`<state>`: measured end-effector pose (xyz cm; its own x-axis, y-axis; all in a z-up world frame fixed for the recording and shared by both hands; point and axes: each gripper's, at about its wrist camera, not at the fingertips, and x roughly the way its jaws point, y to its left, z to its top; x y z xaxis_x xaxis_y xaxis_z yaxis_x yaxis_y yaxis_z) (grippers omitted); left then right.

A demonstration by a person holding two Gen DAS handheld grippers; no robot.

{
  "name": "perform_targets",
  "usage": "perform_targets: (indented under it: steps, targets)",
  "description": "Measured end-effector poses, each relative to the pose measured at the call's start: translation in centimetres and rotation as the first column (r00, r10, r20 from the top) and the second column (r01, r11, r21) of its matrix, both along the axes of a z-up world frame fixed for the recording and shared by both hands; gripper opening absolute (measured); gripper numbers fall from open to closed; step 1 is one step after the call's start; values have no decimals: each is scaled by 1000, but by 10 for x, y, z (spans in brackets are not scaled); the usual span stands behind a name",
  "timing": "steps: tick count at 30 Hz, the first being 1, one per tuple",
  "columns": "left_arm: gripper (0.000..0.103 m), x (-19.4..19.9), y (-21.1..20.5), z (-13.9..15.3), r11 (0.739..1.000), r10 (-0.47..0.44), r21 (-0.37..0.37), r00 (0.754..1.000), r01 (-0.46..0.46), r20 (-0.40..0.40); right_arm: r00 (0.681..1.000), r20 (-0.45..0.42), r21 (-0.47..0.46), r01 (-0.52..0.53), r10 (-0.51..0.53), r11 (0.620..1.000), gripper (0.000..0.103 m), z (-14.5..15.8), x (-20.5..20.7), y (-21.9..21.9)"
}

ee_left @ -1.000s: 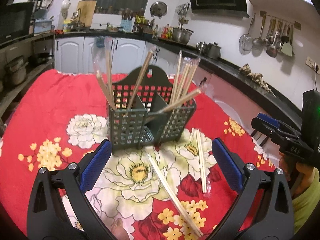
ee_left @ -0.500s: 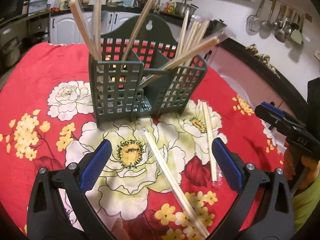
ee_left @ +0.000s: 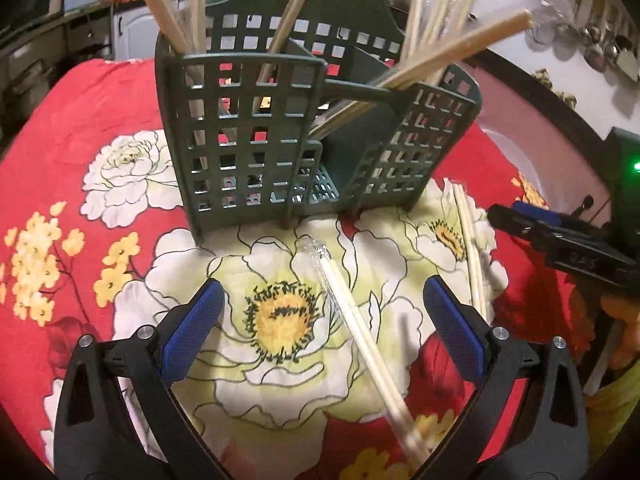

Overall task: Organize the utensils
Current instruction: 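Close the left tool on a wrapped chopstick while the right tool grasps another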

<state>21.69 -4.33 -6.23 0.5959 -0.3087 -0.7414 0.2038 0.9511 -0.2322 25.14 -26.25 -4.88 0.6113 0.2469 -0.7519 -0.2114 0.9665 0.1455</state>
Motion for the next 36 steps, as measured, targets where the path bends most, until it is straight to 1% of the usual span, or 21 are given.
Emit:
perform_targets:
  steps: [1, 2, 3, 4, 6, 8, 11, 13, 15, 16, 18, 19, 20, 21, 24, 26, 29, 31, 34, 36]
  targets:
    - [83, 2, 1, -2, 1000, 4, -11, 1000, -5, -9, 1000, -17, 8, 5, -5, 1000, 73, -3, 6, 0]
    - [75, 5, 2, -4, 1000, 10, -18, 1000, -10, -18, 1000, -26, 15, 11, -10, 1000, 70, -5, 10, 0]
    - [71, 8, 2, -6, 999, 15, -34, 999, -16, -34, 999, -34, 31, 13, -12, 999, 70, -6, 14, 1]
    - [70, 10, 2, -8, 999, 20, -36, 999, -21, -39, 999, -45, 46, 20, -18, 999, 68, -7, 19, 0]
    - [63, 12, 3, -9, 998, 39, -37, 998, -41, -41, 997, -66, 49, 34, -31, 998, 62, -10, 27, -1]
    - [60, 15, 2, -12, 998, 53, -32, 997, -55, -48, 994, -98, 57, 50, -44, 997, 55, -15, 36, -3]
    - [57, 19, -1, -15, 998, 61, -4, 997, -61, -52, 990, -124, 59, 68, -60, 996, 51, -21, 43, -5]
    - [55, 23, -1, -17, 998, 64, 9, 997, -64, -51, 991, -122, 50, 65, -59, 997, 50, -23, 45, -4]
    - [50, 24, -1, -18, 998, 65, 26, 997, -64, -52, 991, -118, 33, 63, -58, 997, 48, -24, 45, -3]
    - [48, 25, 0, -18, 997, 65, 35, 996, -64, -54, 991, -117, 32, 63, -59, 997, 46, -24, 44, -3]
    - [42, 26, 1, -18, 996, 65, 57, 996, -62, -56, 991, -120, 34, 66, -61, 997, 42, -24, 44, -5]
    - [40, 27, 2, -19, 996, 66, 59, 996, -63, -57, 990, -122, 35, 70, -65, 997, 37, -24, 44, -7]
    - [39, 27, 4, -19, 996, 67, 54, 996, -64, -59, 990, -123, 39, 73, -68, 997, 31, -24, 43, -10]
    - [36, 27, 8, -19, 997, 68, 50, 996, -65, -60, 990, -123, 44, 74, -68, 996, 29, -24, 43, -11]
    - [30, 28, 18, -20, 998, 64, 29, 996, -62, -65, 990, -124, 82, 76, -65, 994, 21, -24, 41, -17]
    - [26, 29, 26, -21, 998, 65, -2, 995, -65, -77, 990, -126, 118, 75, -60, 990, 17, -21, 38, -20]
    - [22, 29, 31, -21, 998, 66, -20, 994, -67, -83, 993, -109, 178, 68, -49, 982, 14, -16, 31, -24]
    - [20, 29, 35, -20, 997, 62, -37, 994, -65, -86, 995, -87, 198, 64, -47, 978, 13, -11, 25, -25]
    - [11, 29, 41, -19, 996, 55, -70, 994, -62, -90, 998, -45, 215, 53, -45, 975, 12, 0, 18, -25]
    - [10, 27, 45, -18, 994, 49, -90, 995, -57, -92, 999, -14, 220, 45, -43, 974, 11, 7, 13, -24]
